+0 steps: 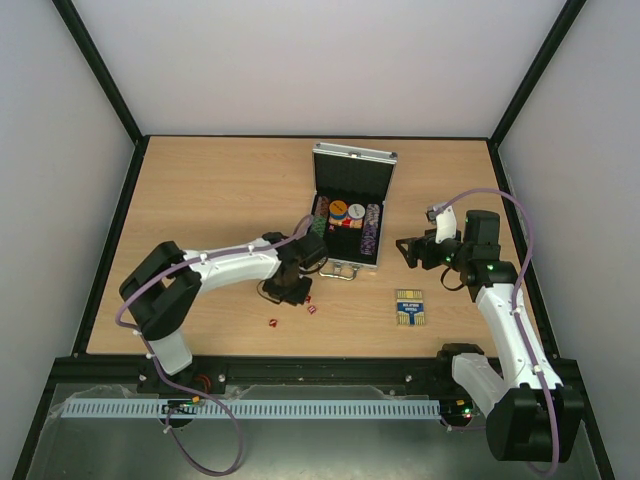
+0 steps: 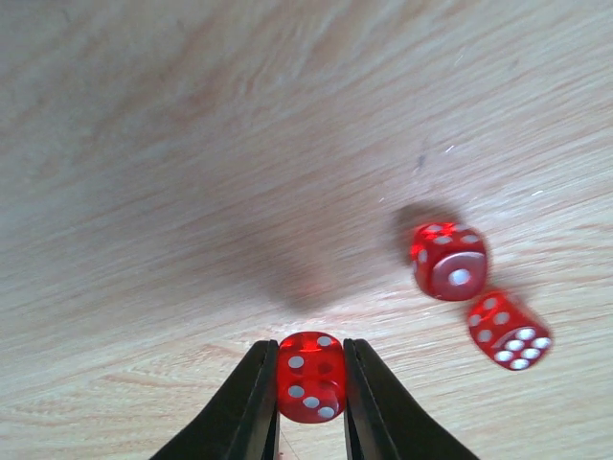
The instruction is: Pack up texas hold em set
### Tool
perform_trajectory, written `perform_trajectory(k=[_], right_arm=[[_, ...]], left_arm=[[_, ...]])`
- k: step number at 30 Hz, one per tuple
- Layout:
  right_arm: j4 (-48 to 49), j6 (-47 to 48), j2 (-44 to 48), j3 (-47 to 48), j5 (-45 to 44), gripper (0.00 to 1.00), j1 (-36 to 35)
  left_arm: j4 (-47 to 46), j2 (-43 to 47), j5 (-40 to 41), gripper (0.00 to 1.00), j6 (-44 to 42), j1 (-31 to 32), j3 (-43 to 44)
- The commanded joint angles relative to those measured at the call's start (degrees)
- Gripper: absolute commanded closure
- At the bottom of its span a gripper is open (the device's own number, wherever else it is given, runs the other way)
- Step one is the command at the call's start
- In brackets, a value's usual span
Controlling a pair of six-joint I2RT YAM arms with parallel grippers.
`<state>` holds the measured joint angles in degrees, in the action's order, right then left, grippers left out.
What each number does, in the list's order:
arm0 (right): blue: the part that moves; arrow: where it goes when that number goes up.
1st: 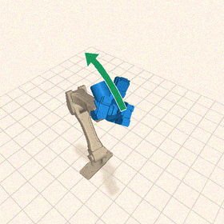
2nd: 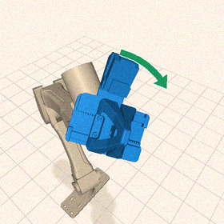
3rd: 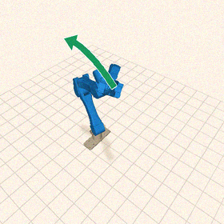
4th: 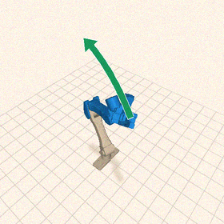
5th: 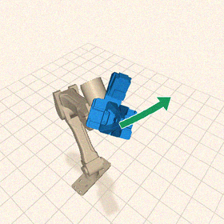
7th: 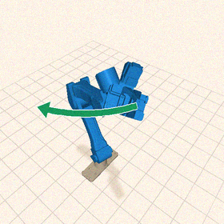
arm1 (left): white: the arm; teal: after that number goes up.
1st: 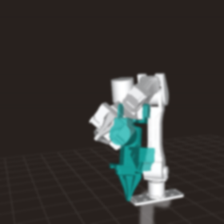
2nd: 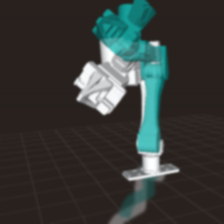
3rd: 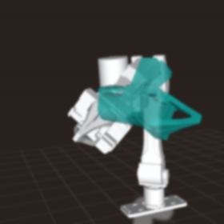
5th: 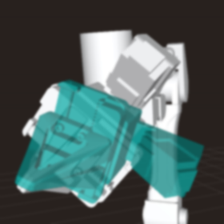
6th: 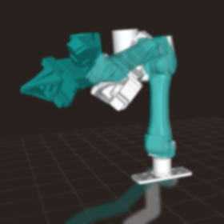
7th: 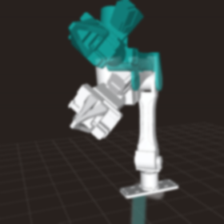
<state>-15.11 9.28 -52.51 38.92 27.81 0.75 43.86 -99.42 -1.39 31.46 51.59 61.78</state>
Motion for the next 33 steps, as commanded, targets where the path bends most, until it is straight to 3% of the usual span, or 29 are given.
perform_trajectory(k=[1, 7, 19, 33], right_arm=[[-0.88, 0.83, 0.75, -0.43, 0.72, 0.08, 0.21], [-0.87, 0.85, 0.74, -0.42, 0.81, 0.08, 0.21], [-0.7, 0.83, 0.92, -0.56, 0.19, 0.08, 0.21], [-0.67, 0.91, 0.92, -0.51, 0.37, 0.08, 0.22]], left_arm=[[5.44, 1.73, 3.06, 0.86, -1.06, 0.36, 6.35], [7.37, -1.82, 6.48, 0.86, -3.23, -0.3, 18.35], [3.75, -22.46, 6.89, 0.88, -7.3, -4.64, 42.62], [1.5, -31.8, 8.27, 0.88, -7.8, -6.85, 51.54]])
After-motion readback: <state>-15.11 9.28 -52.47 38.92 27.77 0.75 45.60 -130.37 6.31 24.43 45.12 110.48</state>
